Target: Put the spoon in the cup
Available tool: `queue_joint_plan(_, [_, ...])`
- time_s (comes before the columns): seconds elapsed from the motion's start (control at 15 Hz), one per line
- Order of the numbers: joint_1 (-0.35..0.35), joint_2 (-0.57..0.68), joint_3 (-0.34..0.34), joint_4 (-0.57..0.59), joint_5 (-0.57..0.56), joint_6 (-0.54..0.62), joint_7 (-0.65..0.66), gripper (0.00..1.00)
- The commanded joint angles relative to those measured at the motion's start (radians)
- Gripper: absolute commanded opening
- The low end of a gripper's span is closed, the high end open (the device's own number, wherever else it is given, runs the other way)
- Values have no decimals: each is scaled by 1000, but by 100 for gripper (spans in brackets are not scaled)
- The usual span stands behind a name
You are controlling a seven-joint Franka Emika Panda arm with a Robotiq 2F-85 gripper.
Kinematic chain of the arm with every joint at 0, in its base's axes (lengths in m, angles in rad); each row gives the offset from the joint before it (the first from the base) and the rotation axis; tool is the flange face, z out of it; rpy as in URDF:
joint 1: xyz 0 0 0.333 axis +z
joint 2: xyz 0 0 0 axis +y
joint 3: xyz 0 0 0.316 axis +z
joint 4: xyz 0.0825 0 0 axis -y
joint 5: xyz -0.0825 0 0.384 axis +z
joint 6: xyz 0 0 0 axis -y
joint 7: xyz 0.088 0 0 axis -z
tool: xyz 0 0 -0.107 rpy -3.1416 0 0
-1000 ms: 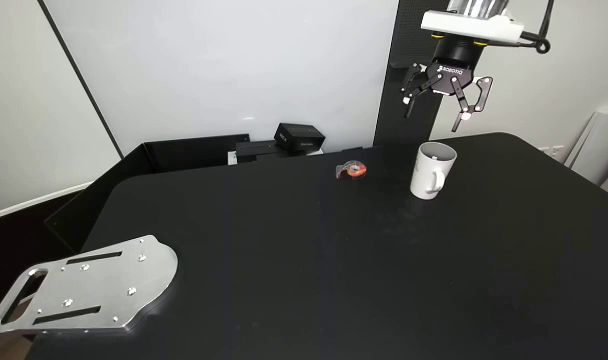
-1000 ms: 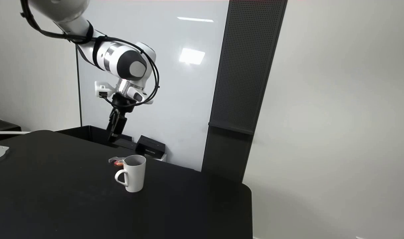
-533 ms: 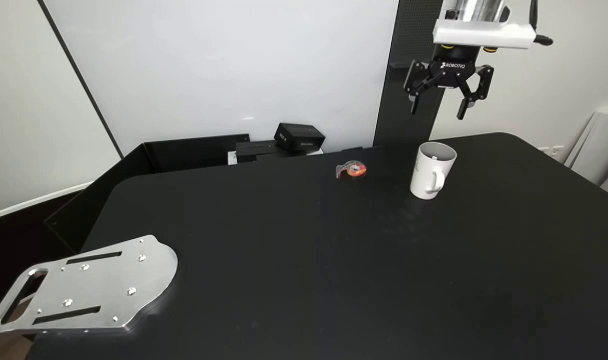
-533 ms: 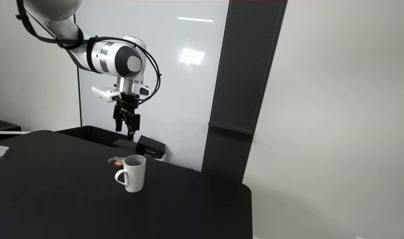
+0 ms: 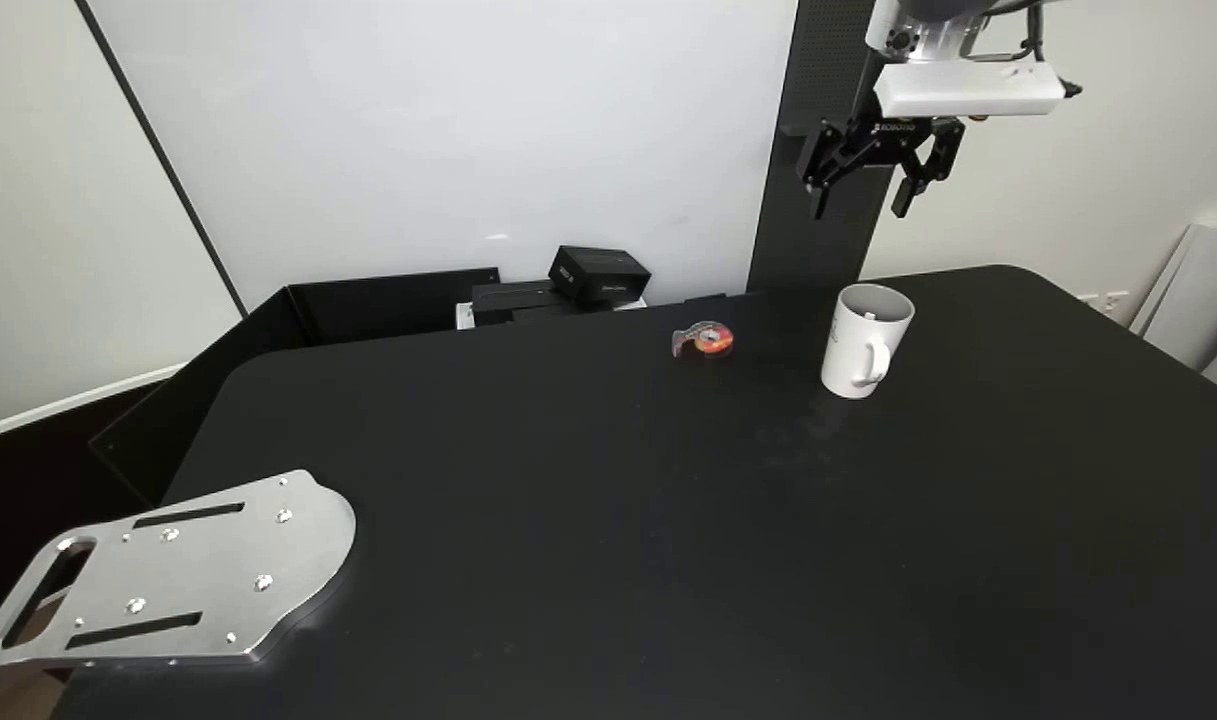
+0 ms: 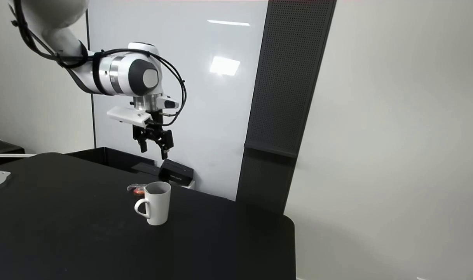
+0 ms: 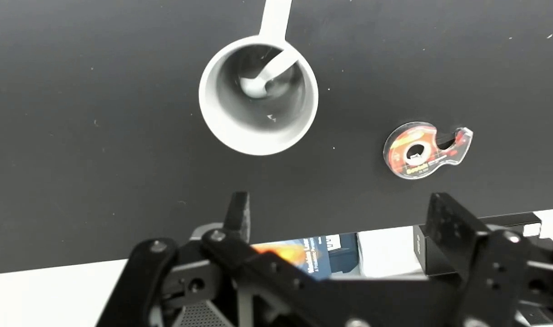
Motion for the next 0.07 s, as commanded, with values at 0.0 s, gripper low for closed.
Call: queue_joint_plan(0.0, [4, 0, -4, 1, 3, 0, -6, 100])
